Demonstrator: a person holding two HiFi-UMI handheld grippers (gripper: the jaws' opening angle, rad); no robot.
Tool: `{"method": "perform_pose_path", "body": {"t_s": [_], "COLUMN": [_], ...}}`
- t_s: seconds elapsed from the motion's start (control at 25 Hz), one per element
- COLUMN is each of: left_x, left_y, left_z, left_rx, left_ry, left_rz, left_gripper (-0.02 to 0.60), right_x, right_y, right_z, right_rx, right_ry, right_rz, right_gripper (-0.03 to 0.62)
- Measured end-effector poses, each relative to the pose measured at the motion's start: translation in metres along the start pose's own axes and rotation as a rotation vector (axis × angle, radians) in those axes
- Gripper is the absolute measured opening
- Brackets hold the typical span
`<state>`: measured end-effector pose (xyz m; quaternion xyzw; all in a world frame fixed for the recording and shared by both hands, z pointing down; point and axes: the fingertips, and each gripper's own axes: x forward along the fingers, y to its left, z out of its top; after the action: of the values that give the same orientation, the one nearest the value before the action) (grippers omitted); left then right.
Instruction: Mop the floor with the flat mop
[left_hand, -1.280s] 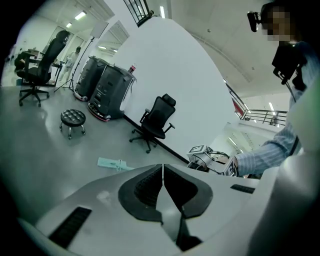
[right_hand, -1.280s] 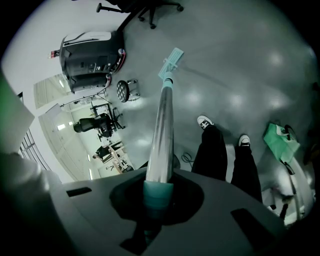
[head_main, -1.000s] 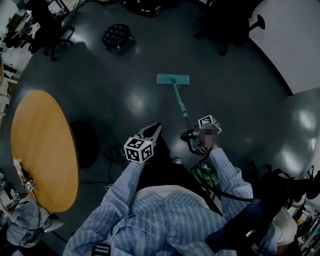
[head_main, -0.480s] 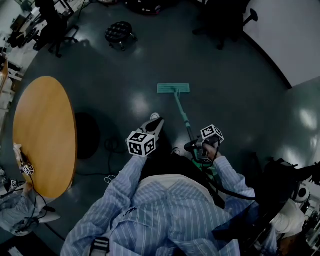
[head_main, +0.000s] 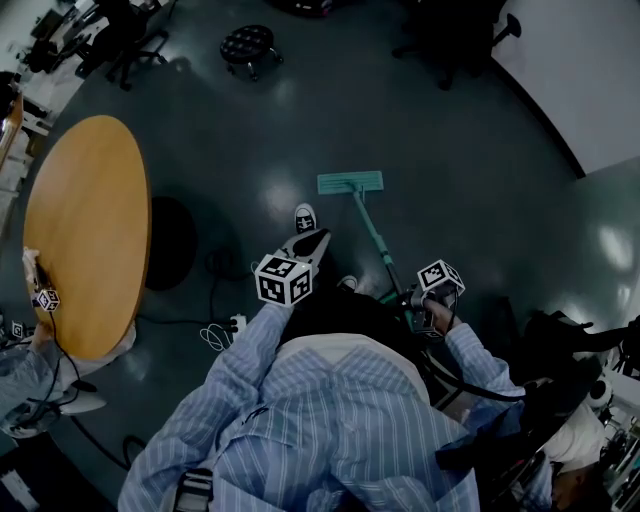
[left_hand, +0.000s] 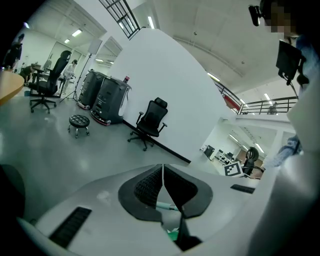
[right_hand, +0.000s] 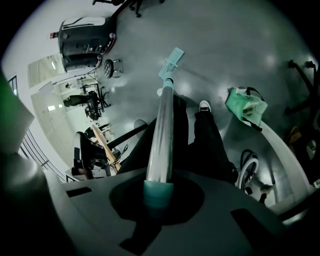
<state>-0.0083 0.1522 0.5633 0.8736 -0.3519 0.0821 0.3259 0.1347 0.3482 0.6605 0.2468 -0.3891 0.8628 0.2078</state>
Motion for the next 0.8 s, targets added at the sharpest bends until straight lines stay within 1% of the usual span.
{"method": "perform_pose_path", "body": {"t_s": [0.2, 0.4, 0.6, 0.72, 0.8], "left_x": [-0.009, -0.005, 0.004, 0.008, 0.01], "left_y": [-0.001, -0.009, -0.016, -0.016, -0.015], "left_z": [-0.007, -0.006, -0.012, -0.013, -0.011], "left_rx": [-0.002, 0.017, 0.03, 0.035, 0.034], "left_ry": [0.007, 0.02, 0.049, 0.061, 0.064], "left_rz": [0.018, 0.004, -0.018, -0.025, -0.026], "left_gripper": [0.014, 0.014, 0.014, 0.014, 0.014], "right_x": [-0.012, -0.027, -0.039, -0.039, -0.038], "right_y": [-0.016, -0.032, -0.046, -0.046, -0.042], "right_z": [-0.026, -0.048, -0.057, -0.056, -0.055], "right_rx": [0.014, 0.026, 0.041, 0.039, 0.023], "right_ry": [0.017, 0.03, 0.039, 0.04, 0.046], "right_rz": [0.006, 0.003, 0.013, 0.018, 0.005], "right_gripper": [0.017, 0.017, 0.017, 0.017, 0.017]}}
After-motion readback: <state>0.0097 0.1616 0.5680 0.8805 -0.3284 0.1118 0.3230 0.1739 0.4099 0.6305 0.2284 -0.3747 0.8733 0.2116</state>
